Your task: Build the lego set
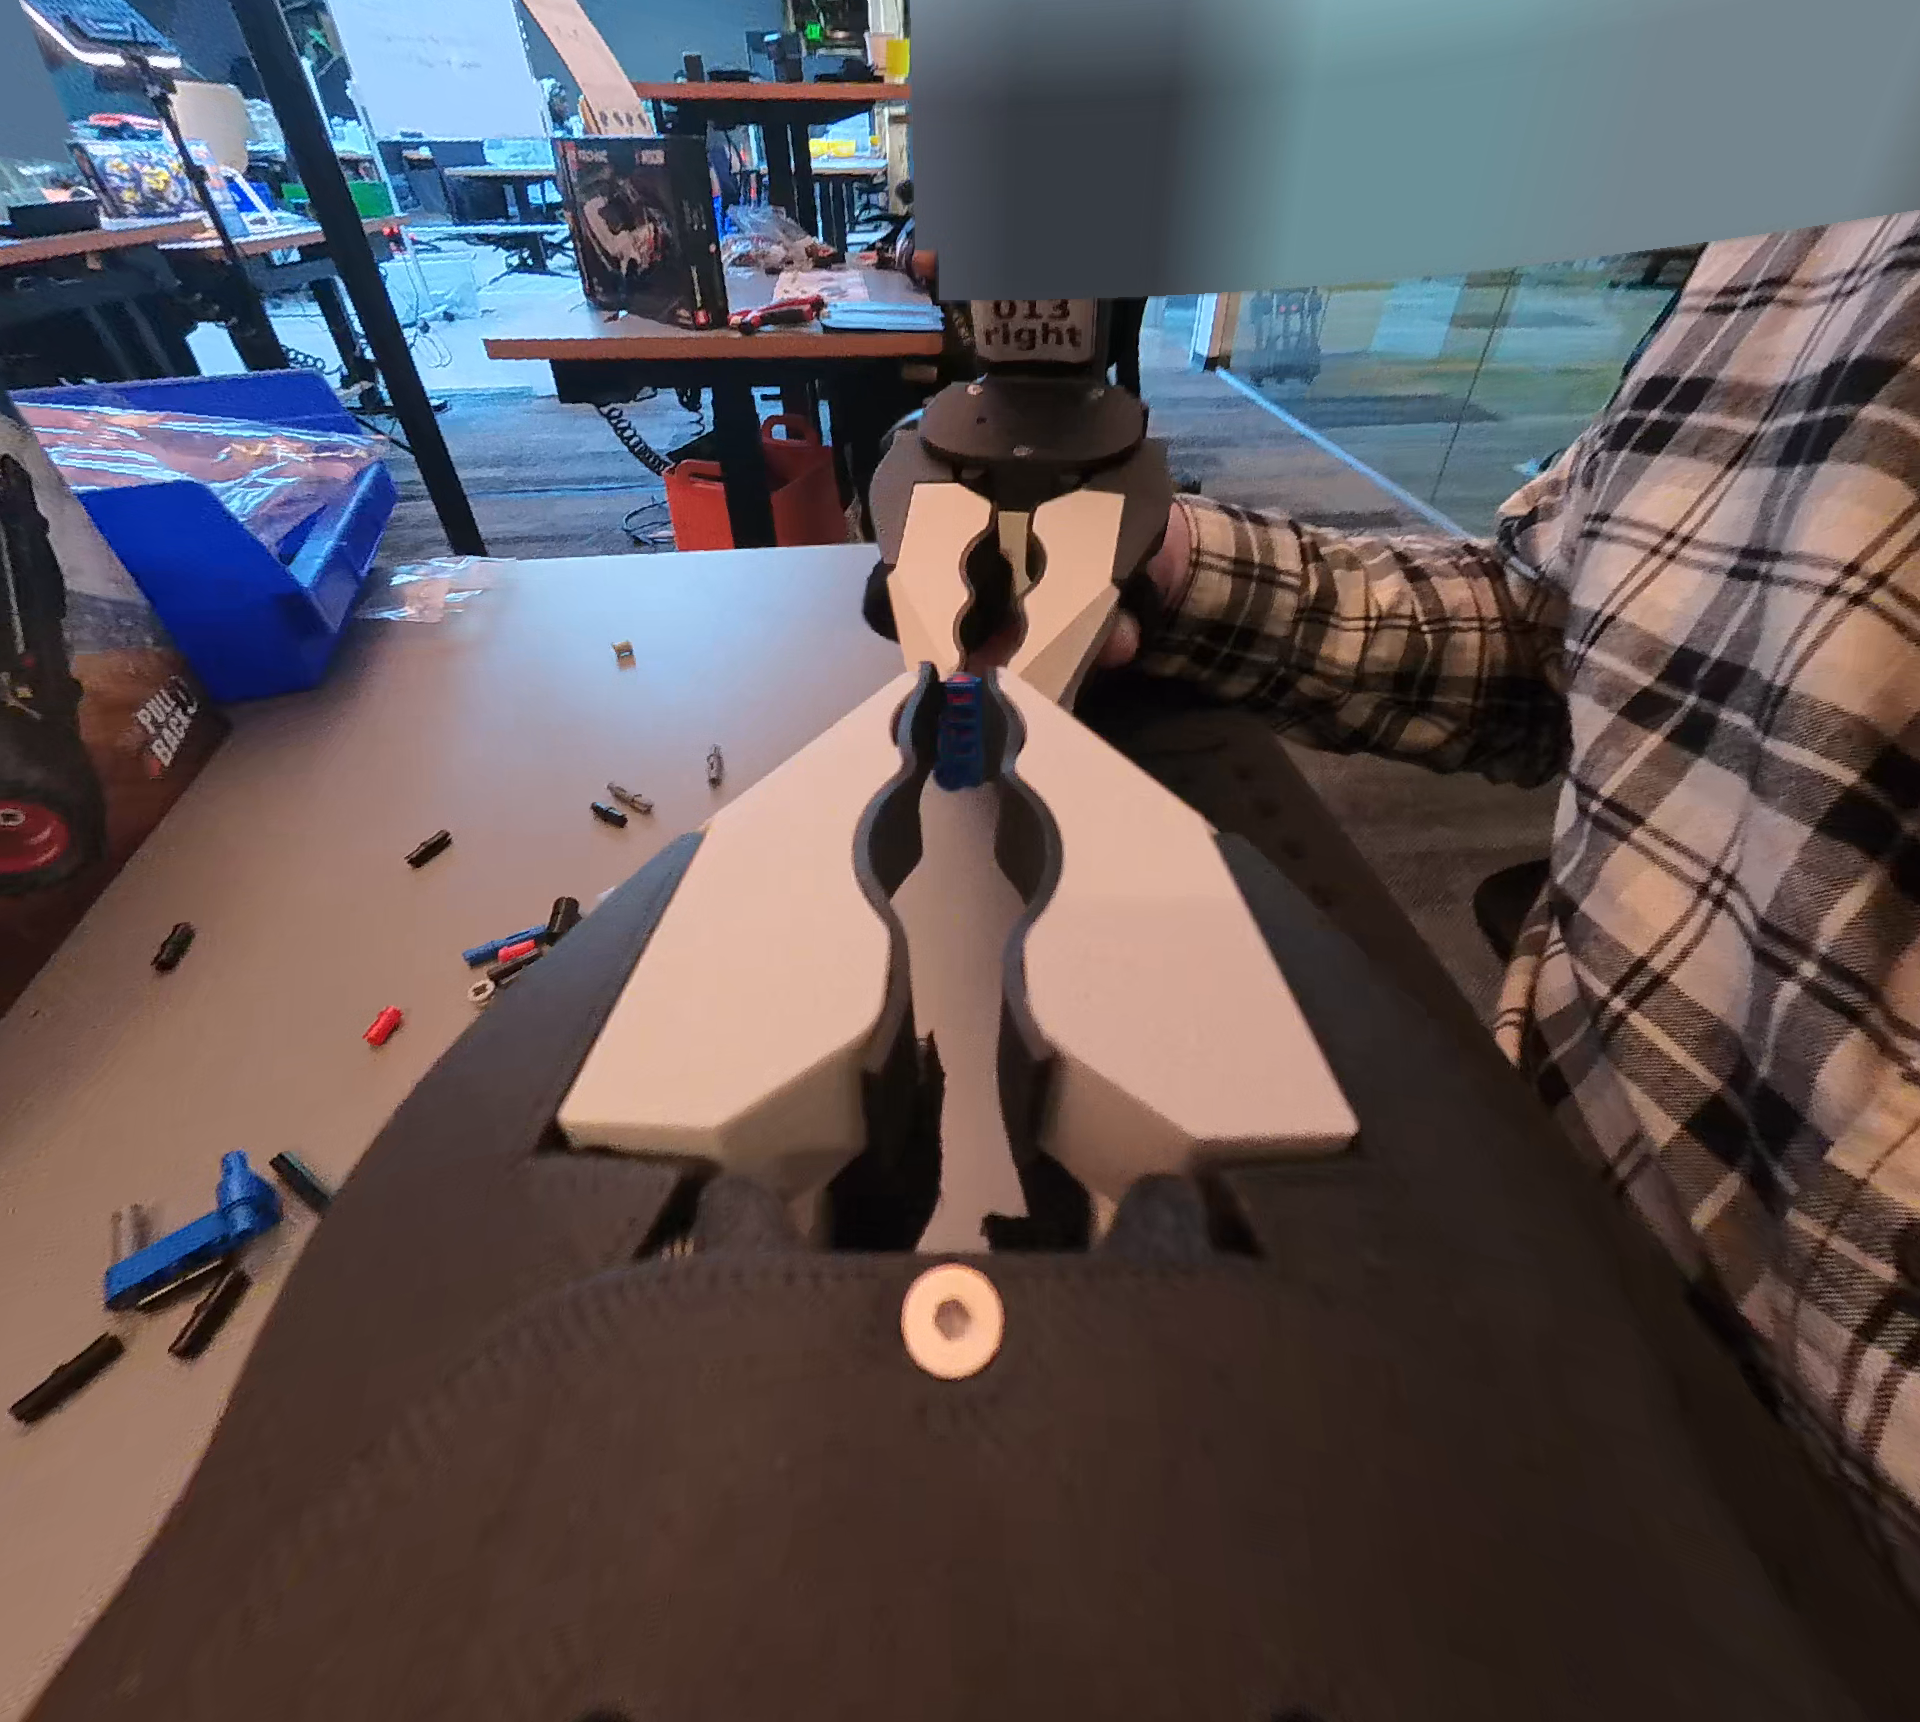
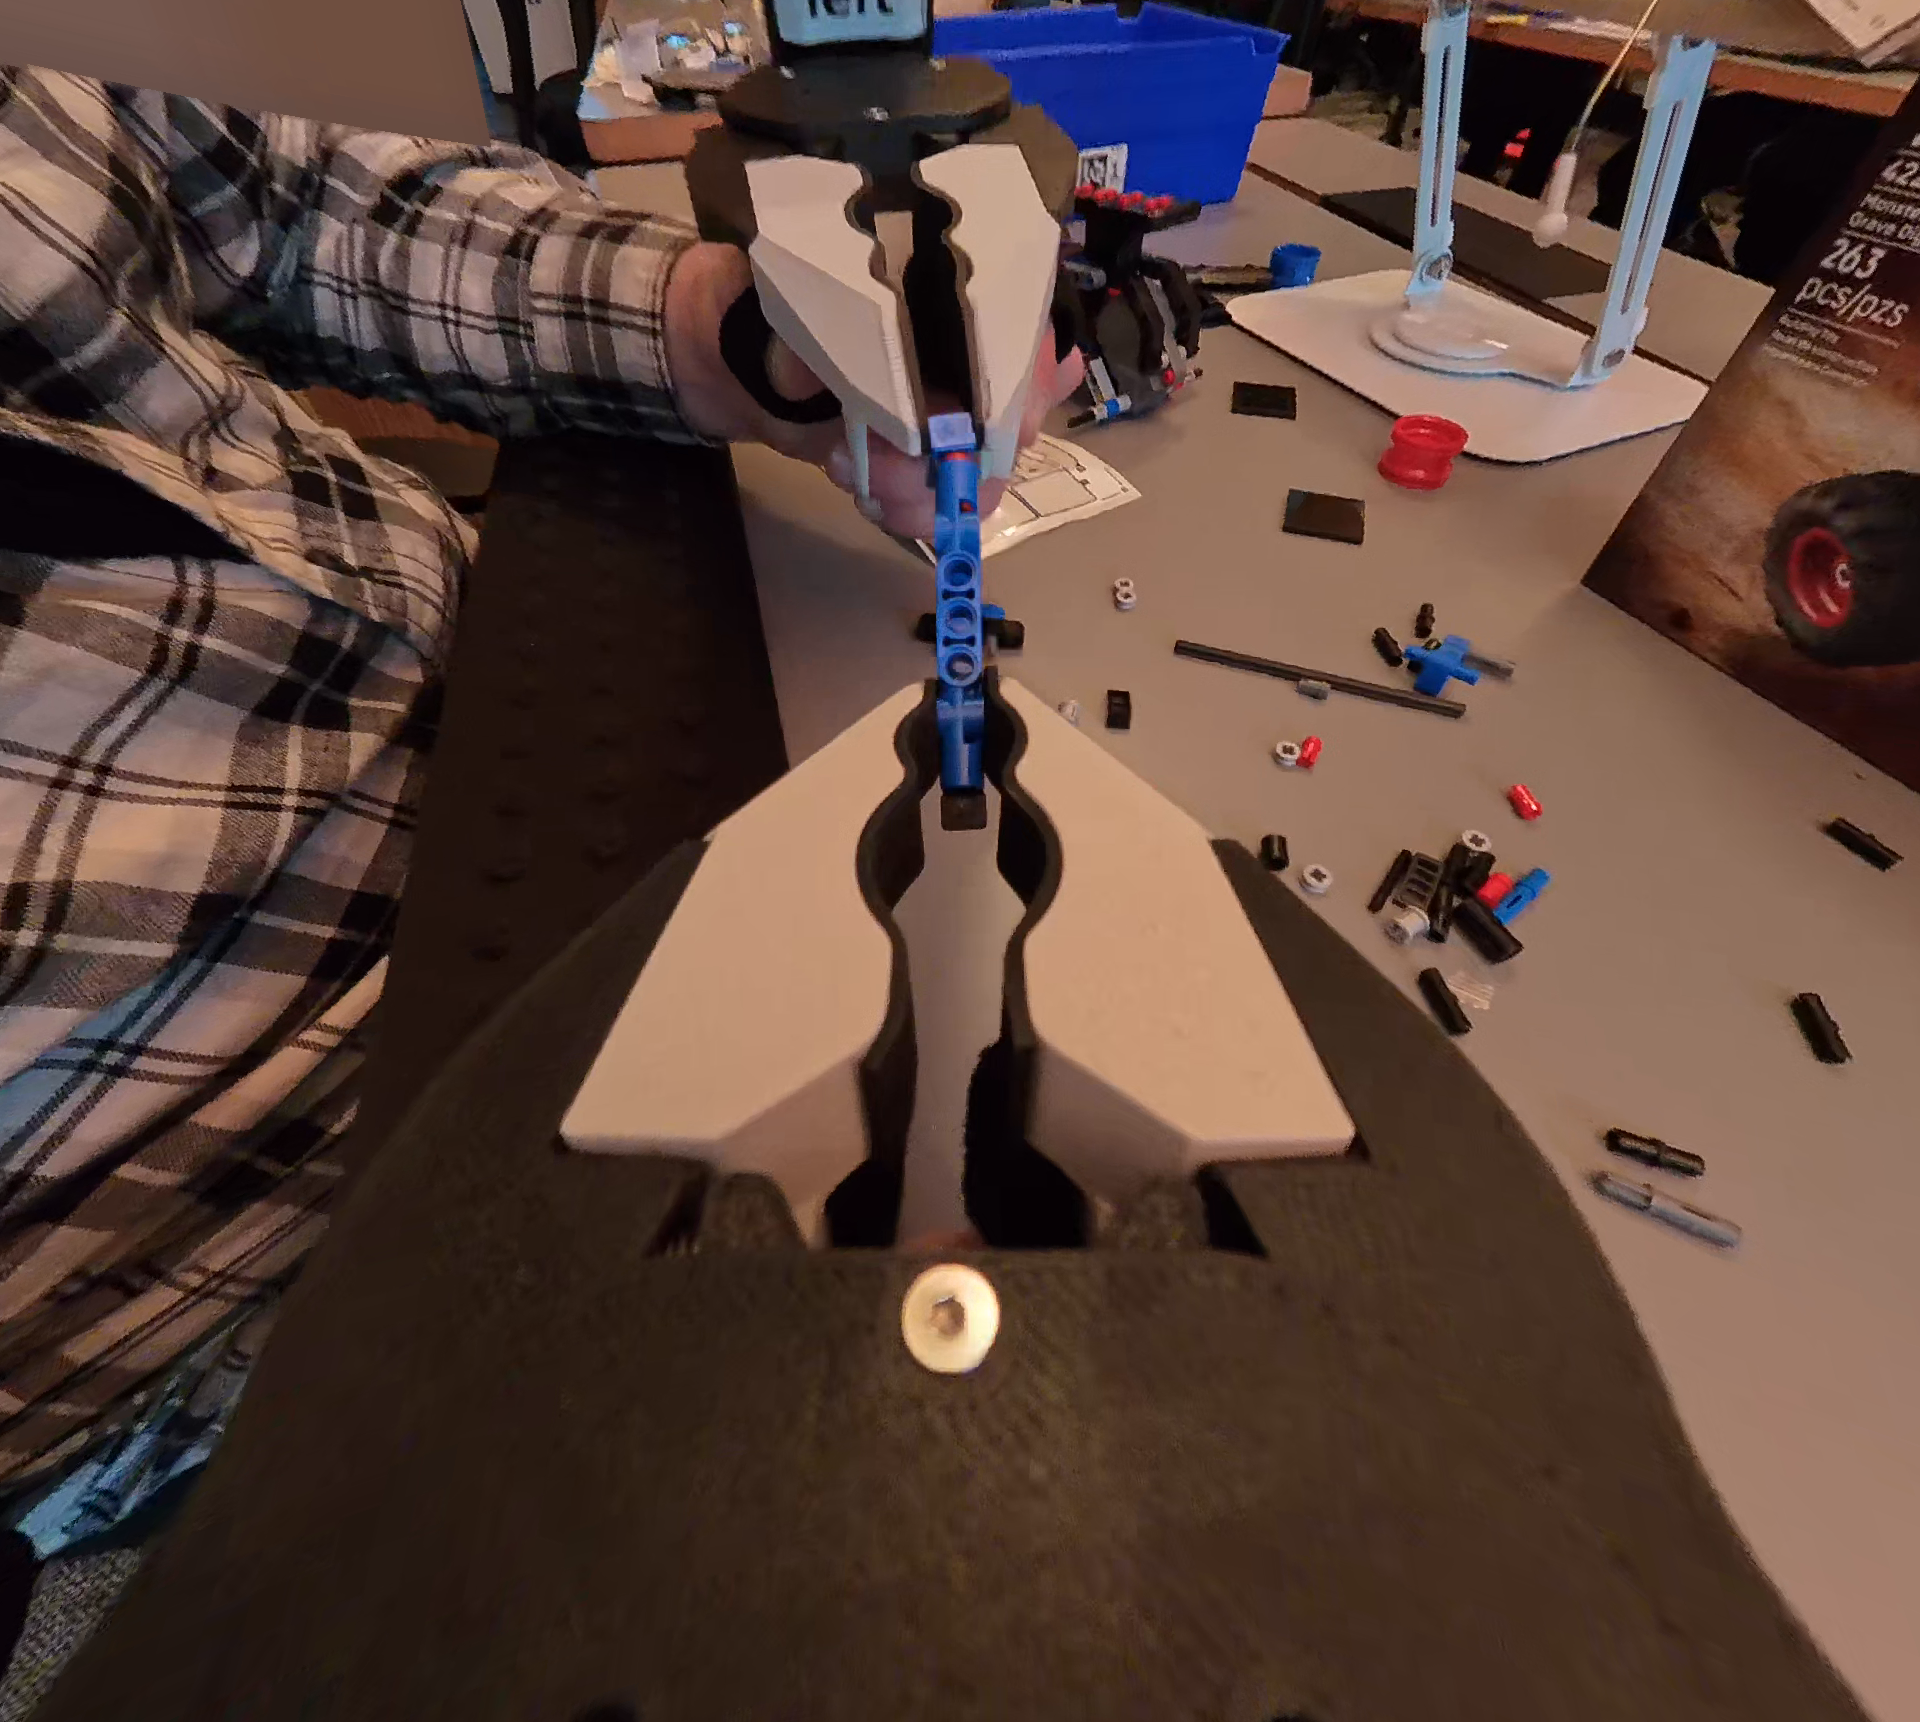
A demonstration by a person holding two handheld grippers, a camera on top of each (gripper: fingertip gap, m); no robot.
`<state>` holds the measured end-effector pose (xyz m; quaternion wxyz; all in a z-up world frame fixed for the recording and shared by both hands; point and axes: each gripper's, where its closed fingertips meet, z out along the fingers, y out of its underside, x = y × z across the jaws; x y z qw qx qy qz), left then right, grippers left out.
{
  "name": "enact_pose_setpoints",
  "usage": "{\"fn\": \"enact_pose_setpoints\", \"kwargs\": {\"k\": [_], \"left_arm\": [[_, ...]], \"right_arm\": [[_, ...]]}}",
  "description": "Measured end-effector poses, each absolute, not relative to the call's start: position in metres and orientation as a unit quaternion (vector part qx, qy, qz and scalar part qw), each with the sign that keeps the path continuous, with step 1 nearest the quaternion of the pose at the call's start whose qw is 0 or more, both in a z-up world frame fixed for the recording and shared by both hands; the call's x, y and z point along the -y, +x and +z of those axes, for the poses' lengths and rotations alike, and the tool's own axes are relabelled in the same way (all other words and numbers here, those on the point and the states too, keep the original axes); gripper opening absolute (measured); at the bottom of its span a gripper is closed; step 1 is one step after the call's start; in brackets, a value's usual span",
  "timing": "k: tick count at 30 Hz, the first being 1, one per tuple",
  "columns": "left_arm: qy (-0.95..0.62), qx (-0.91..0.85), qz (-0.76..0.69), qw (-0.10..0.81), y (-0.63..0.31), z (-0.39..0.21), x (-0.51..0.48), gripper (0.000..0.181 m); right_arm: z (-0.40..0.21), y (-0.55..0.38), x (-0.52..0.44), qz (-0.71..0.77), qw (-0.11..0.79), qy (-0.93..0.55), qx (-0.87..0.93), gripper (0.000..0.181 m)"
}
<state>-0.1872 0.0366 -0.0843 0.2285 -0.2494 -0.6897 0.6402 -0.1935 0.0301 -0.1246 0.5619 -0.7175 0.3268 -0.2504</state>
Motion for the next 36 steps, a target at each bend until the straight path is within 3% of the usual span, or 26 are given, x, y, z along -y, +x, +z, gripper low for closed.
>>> {"fn": "enact_pose_setpoints", "kwargs": {"k": [27, 32, 36], "left_arm": [[-0.138, 0.616, 0.652, 0.420, -0.177, -0.055, -0.042, 0.006], [-0.140, 0.618, 0.657, 0.409, -0.175, -0.056, -0.041, 0.006], [-0.167, 0.635, 0.669, 0.349, -0.174, -0.058, -0.040, 0.006]], "right_arm": [[-0.097, -0.186, -0.040, -0.209, 0.619, -0.683, -0.326, 0.006], [-0.097, -0.184, -0.040, -0.200, 0.616, -0.685, -0.334, 0.006], [-0.099, -0.183, -0.039, -0.194, 0.614, -0.685, -0.341, 0.006]]}}
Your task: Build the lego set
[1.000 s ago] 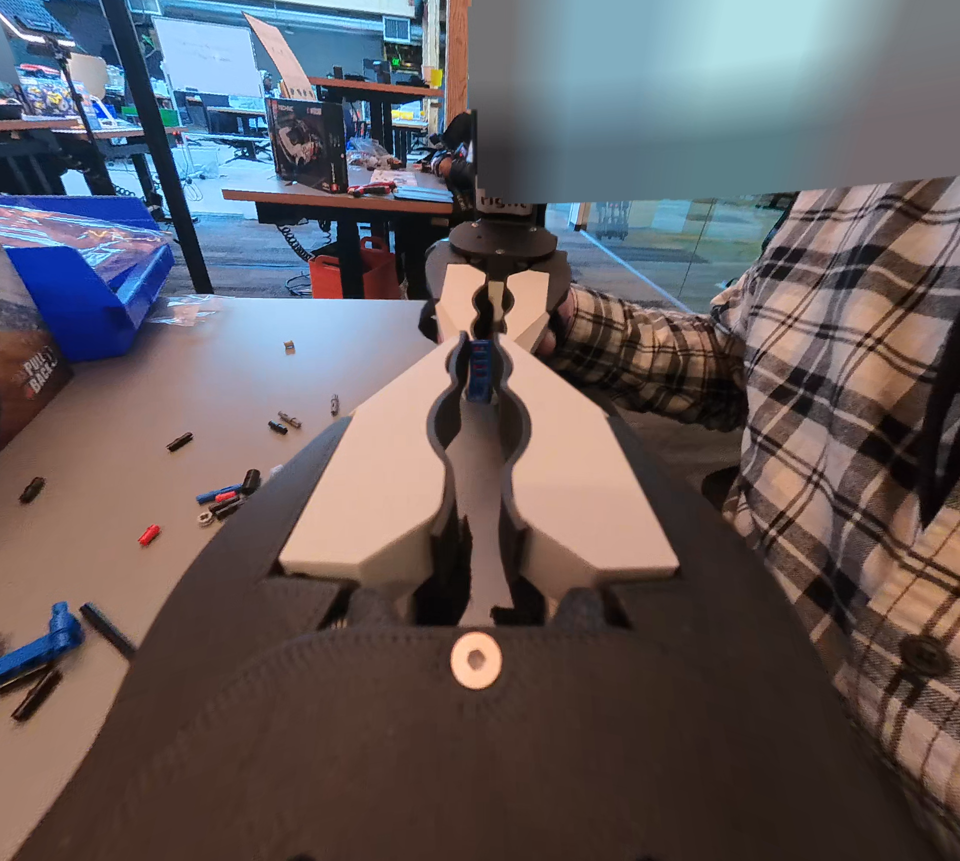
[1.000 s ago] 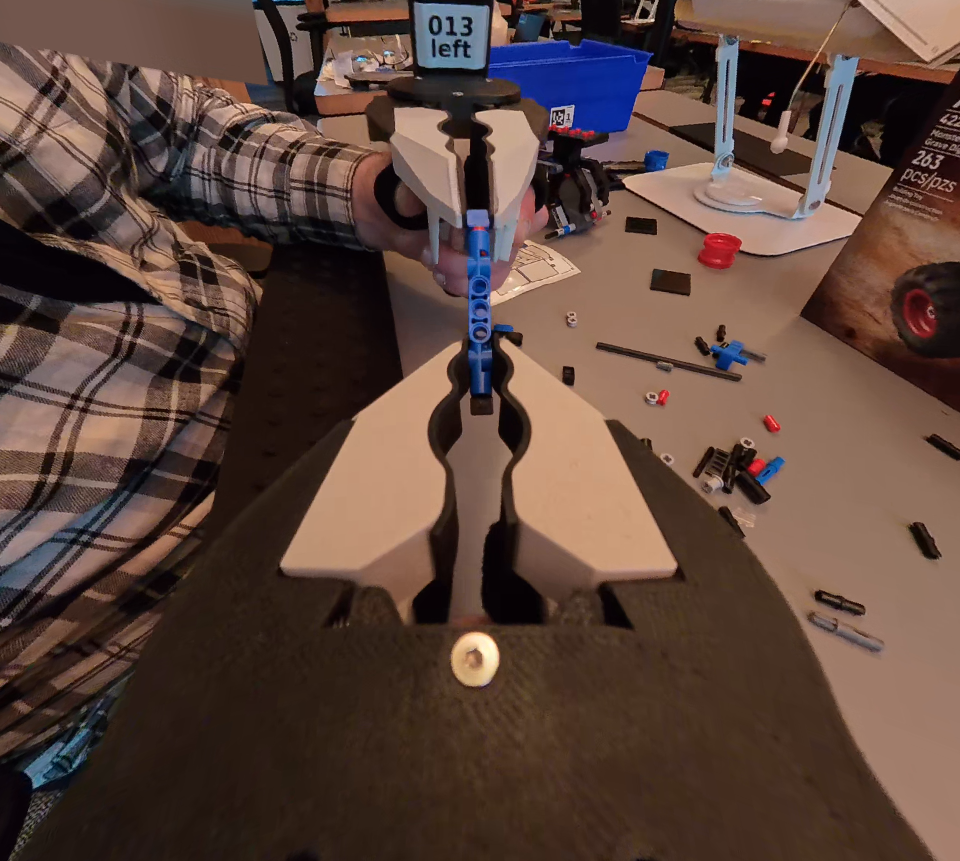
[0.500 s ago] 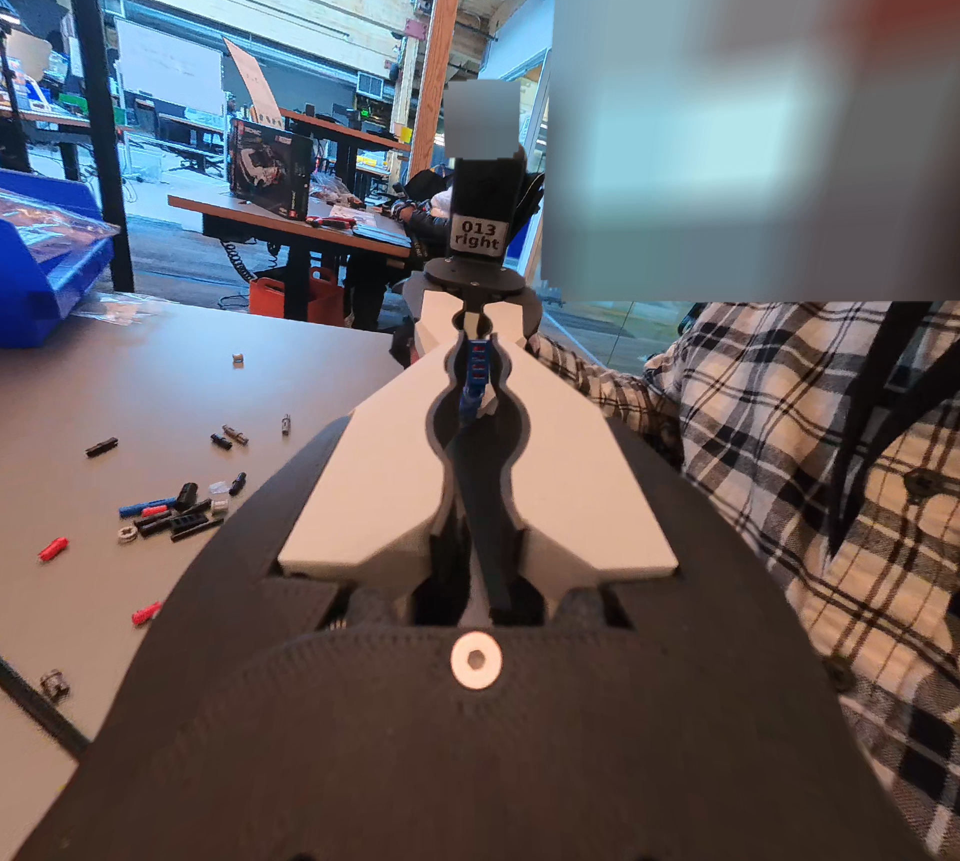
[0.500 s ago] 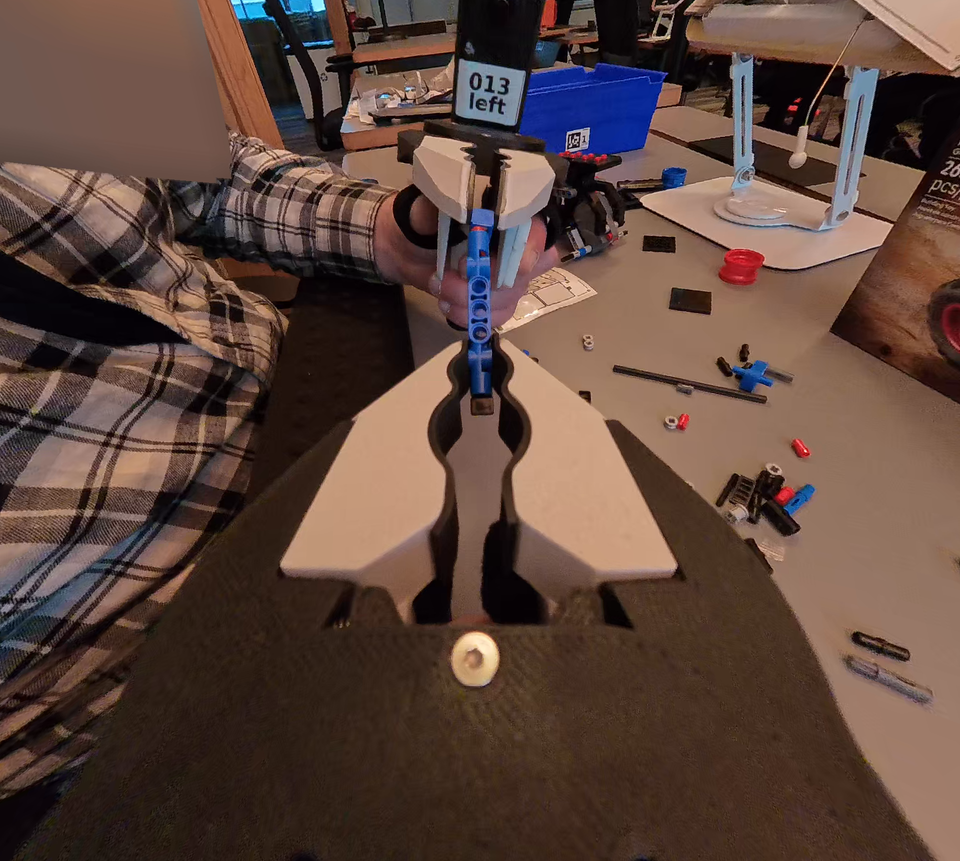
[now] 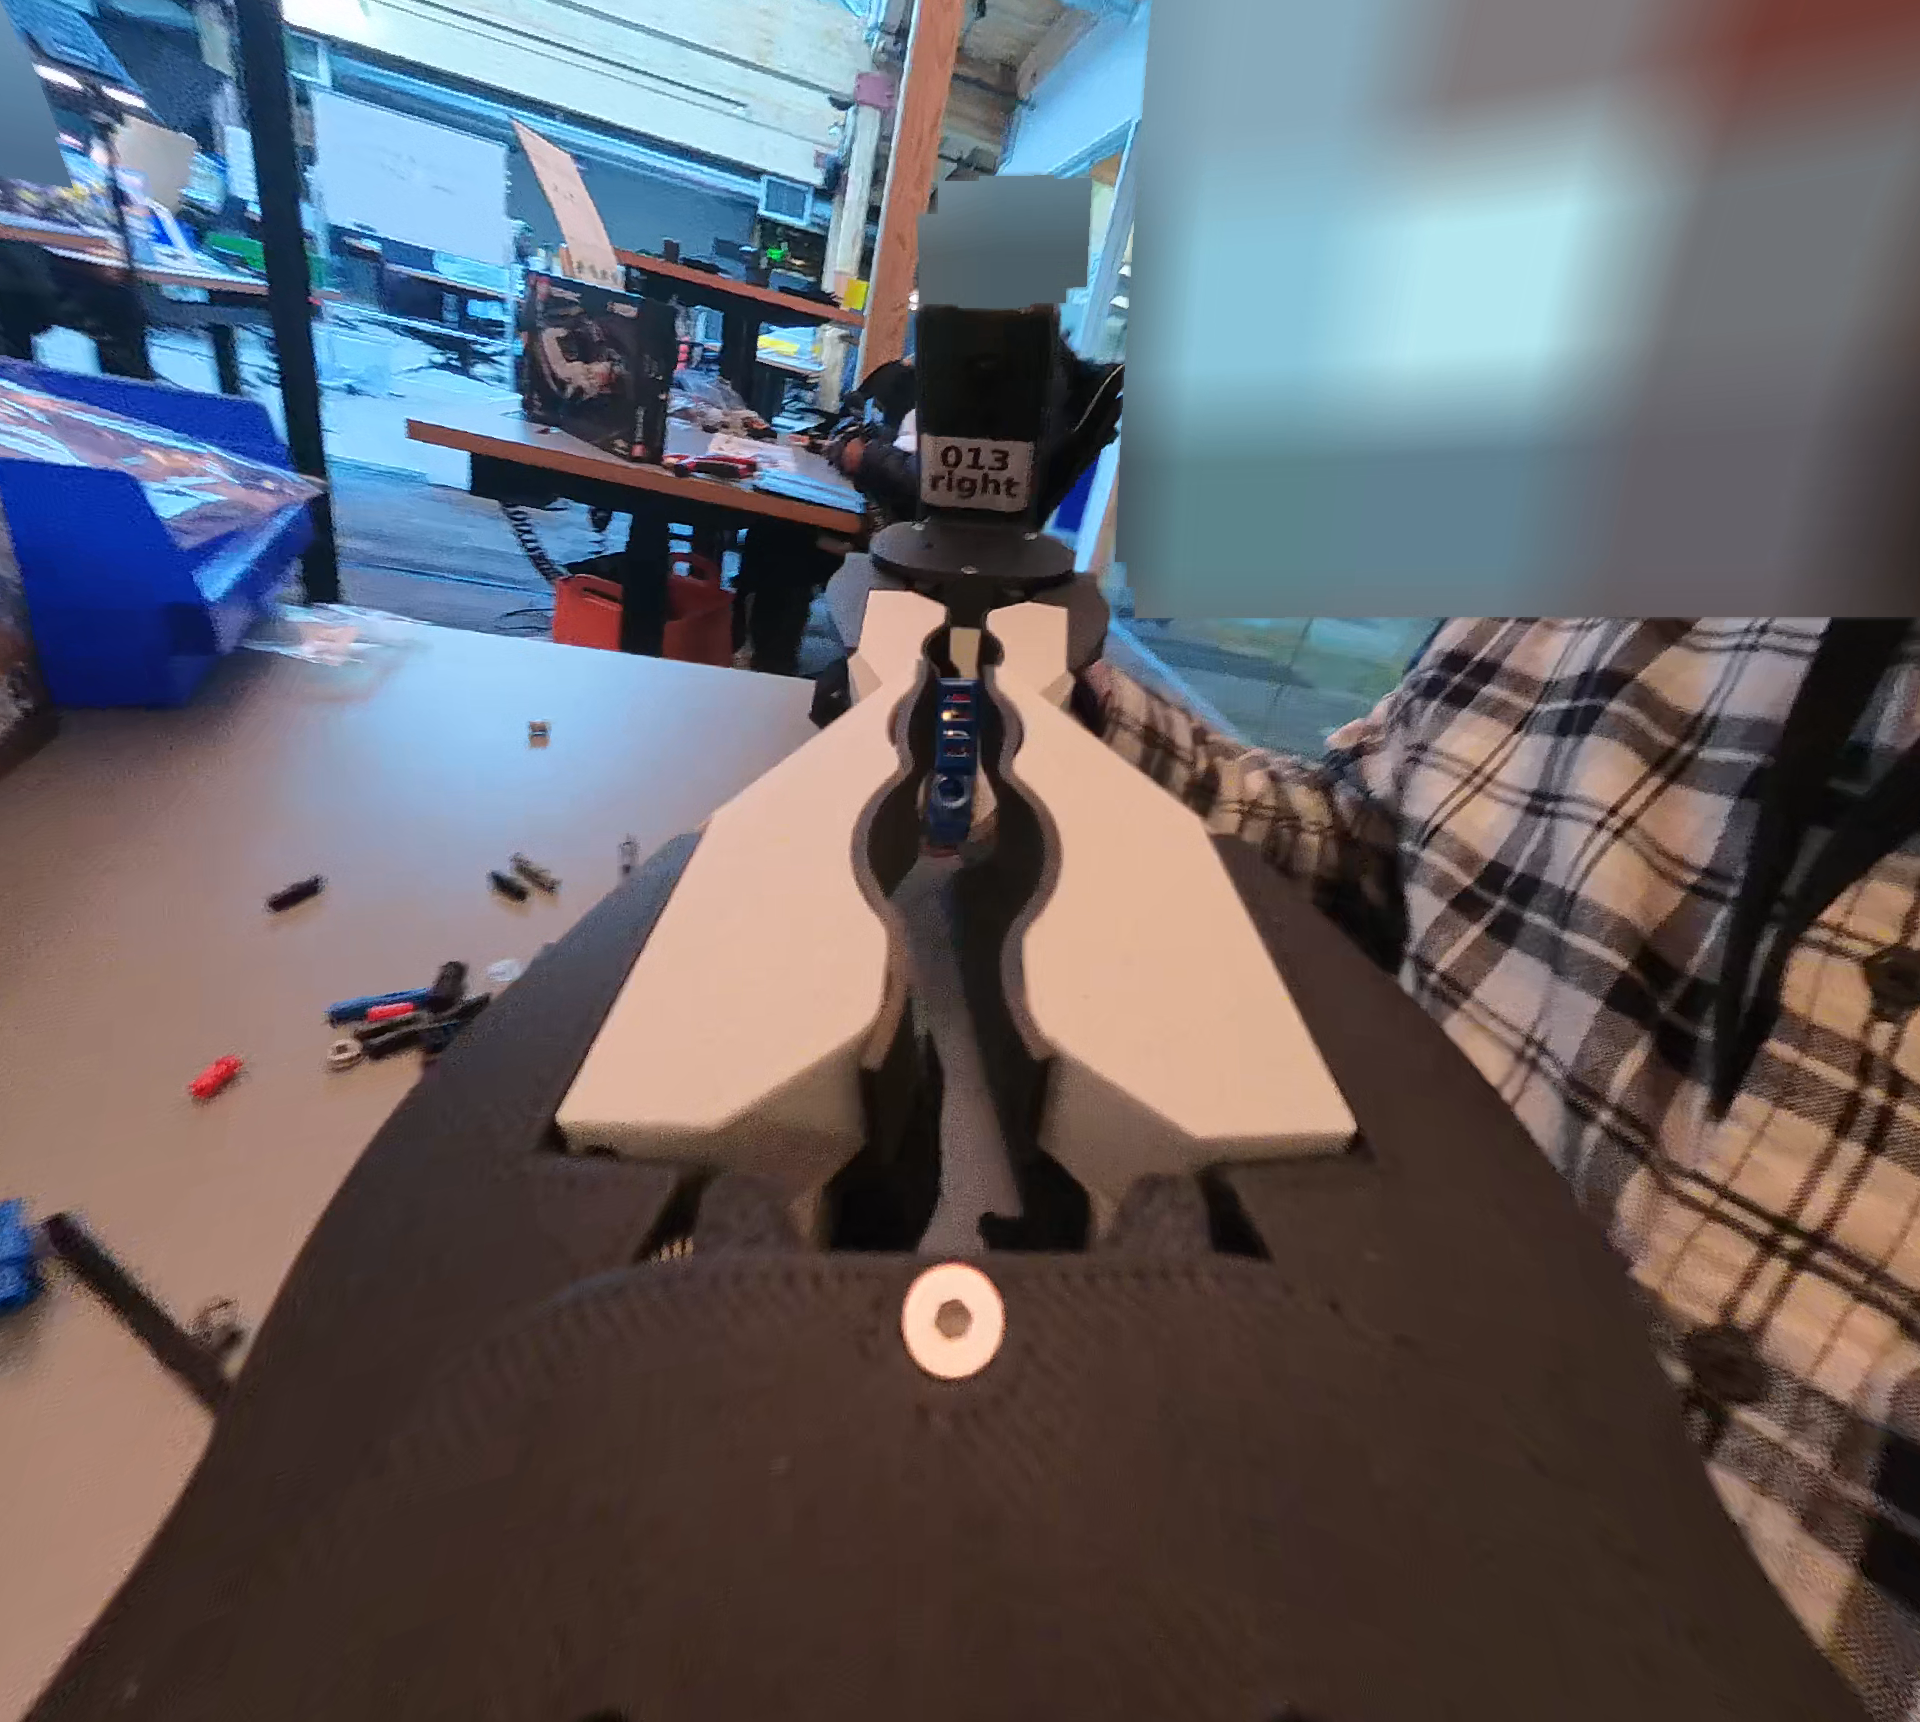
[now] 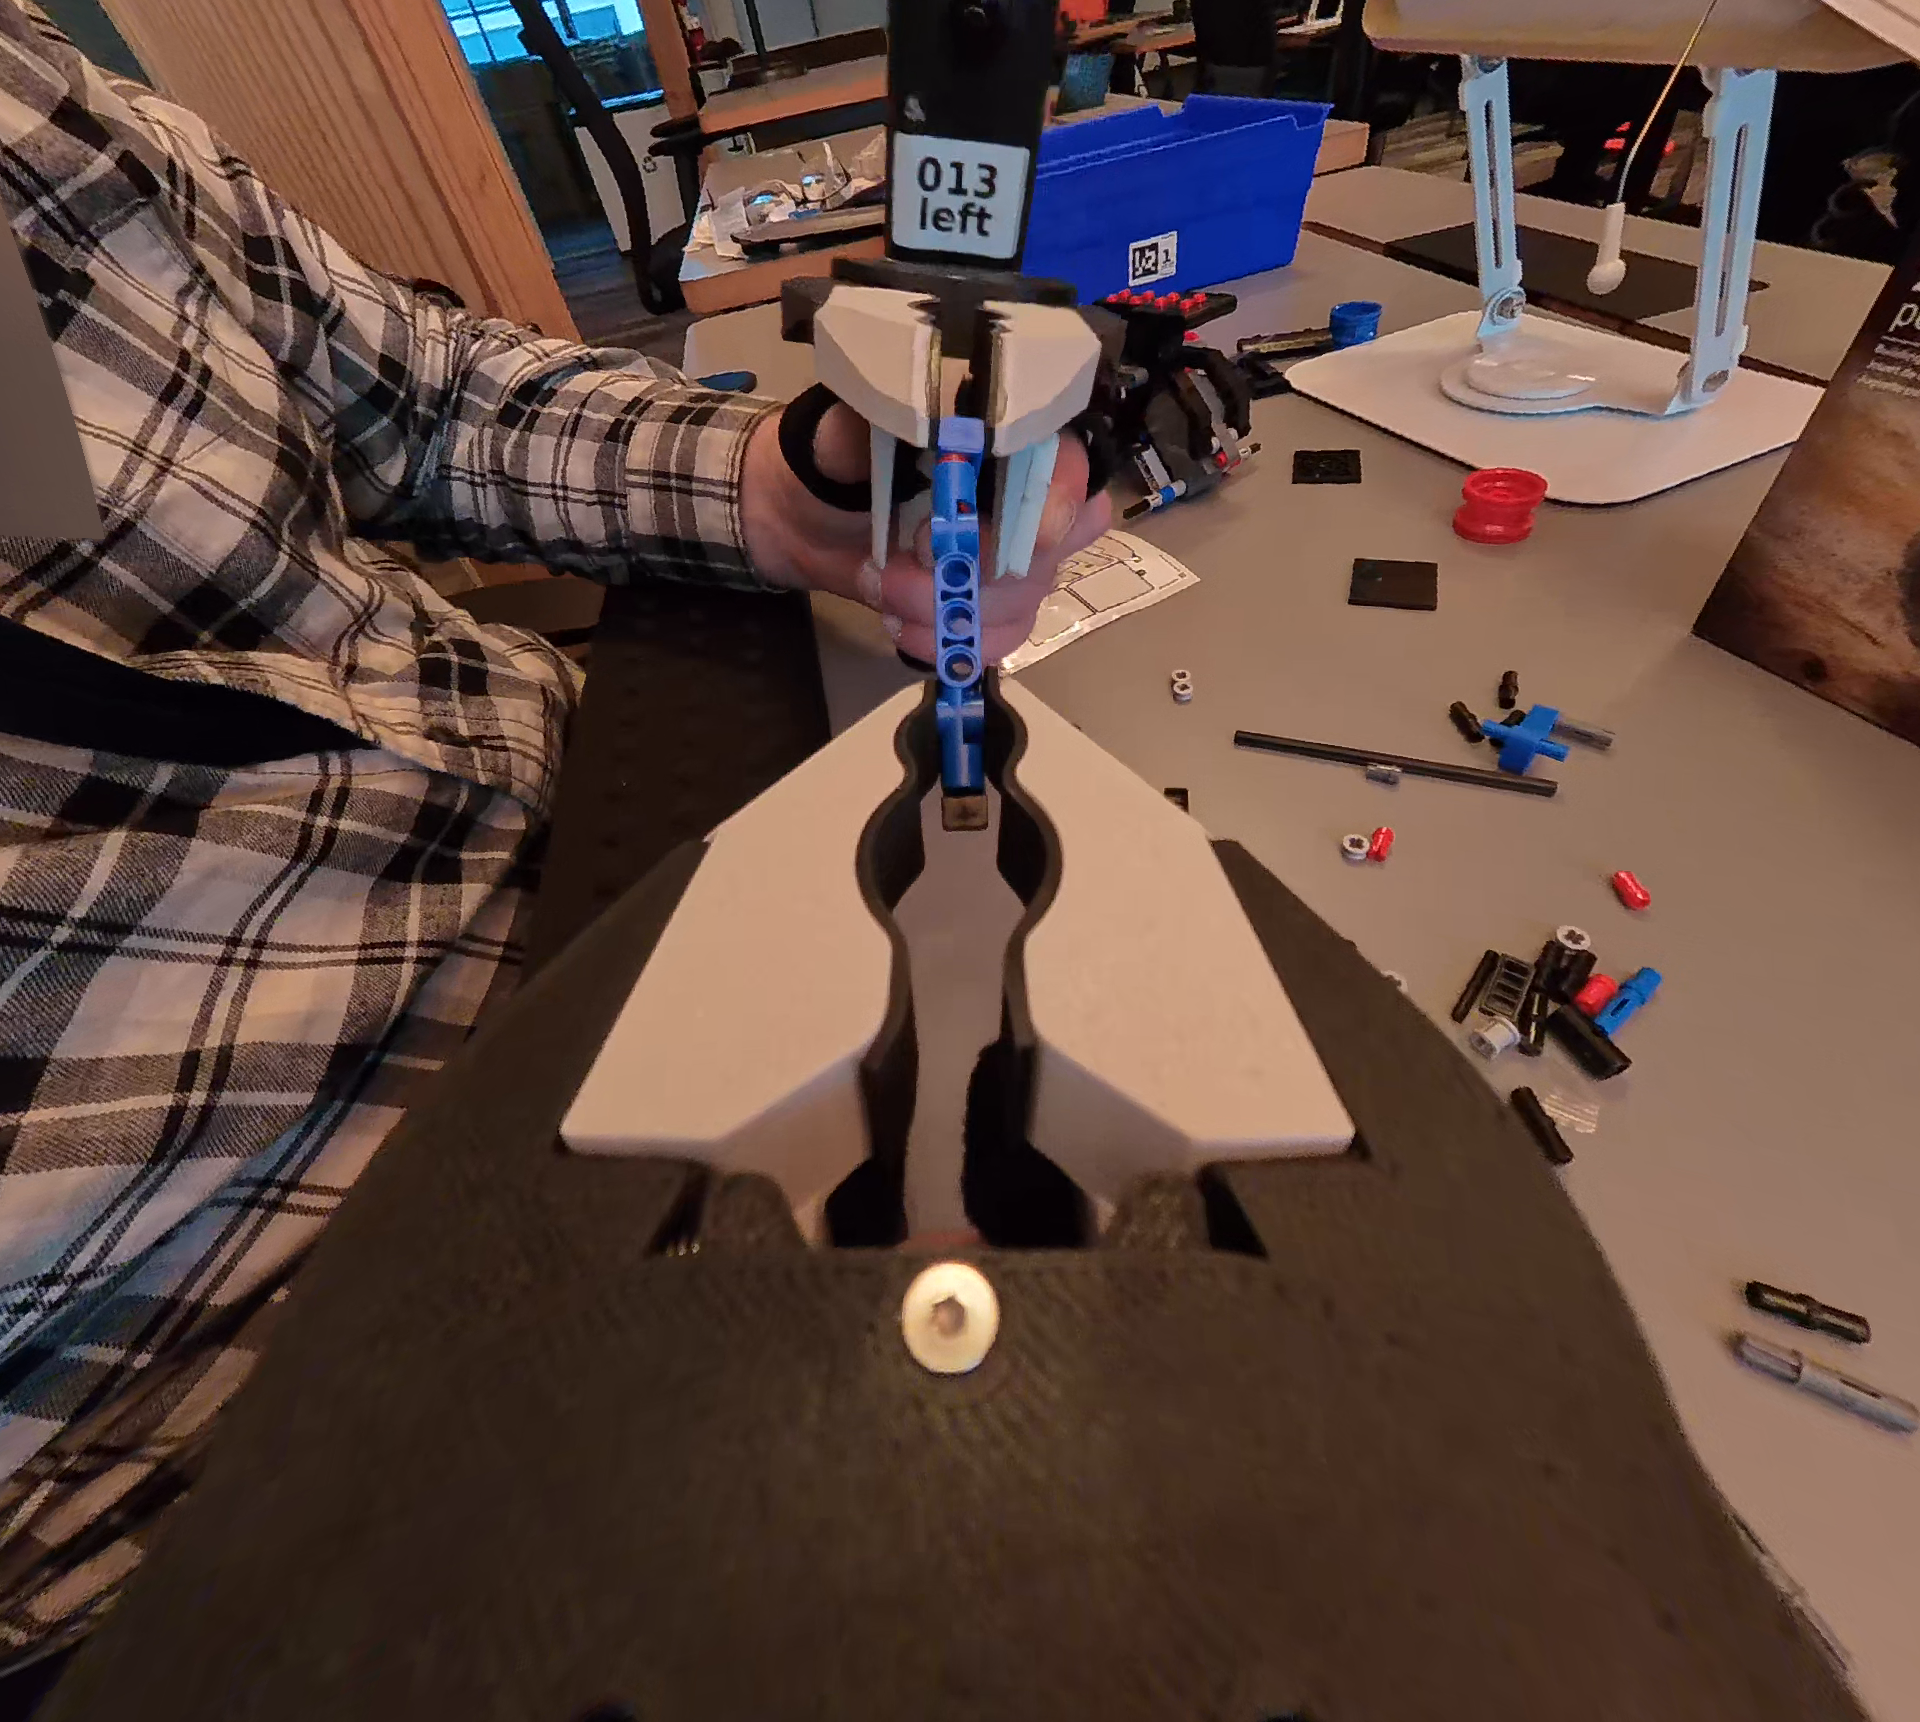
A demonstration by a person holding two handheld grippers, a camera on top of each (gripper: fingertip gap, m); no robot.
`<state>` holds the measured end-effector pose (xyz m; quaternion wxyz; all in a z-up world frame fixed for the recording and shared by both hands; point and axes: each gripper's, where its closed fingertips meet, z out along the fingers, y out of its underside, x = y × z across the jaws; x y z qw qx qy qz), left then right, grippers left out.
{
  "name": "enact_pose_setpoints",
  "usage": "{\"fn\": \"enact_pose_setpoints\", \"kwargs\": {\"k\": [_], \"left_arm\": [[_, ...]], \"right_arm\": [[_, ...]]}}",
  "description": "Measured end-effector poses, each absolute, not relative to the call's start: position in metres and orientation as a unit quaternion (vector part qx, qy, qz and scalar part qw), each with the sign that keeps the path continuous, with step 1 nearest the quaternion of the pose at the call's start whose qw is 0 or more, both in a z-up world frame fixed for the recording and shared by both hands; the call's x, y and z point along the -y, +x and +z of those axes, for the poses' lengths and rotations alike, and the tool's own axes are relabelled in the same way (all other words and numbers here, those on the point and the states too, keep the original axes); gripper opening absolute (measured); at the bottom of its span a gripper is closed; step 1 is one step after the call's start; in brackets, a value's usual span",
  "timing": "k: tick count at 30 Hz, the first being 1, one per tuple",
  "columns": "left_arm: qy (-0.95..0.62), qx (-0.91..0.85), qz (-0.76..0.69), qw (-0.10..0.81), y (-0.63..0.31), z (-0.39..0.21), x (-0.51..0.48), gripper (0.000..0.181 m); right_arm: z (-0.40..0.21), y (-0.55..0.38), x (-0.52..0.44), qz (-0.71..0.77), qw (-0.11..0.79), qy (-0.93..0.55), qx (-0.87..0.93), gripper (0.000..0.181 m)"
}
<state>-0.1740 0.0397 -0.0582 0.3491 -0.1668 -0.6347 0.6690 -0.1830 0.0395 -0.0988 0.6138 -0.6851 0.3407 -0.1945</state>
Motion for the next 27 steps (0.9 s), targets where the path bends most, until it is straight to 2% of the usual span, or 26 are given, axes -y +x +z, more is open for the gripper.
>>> {"fn": "enact_pose_setpoints", "kwargs": {"k": [6, 15, 27], "left_arm": [[-0.200, 0.647, 0.677, 0.287, -0.176, -0.061, -0.039, 0.006], [-0.196, 0.639, 0.687, 0.284, -0.174, -0.056, -0.040, 0.006], [-0.151, 0.613, 0.687, 0.360, -0.170, -0.048, -0.041, 0.006]], "right_arm": [[-0.104, -0.181, -0.037, -0.197, 0.606, -0.687, -0.350, 0.005], [-0.098, -0.180, -0.041, -0.208, 0.618, -0.681, -0.335, 0.005], [-0.088, -0.179, -0.042, -0.209, 0.643, -0.659, -0.329, 0.005]]}}
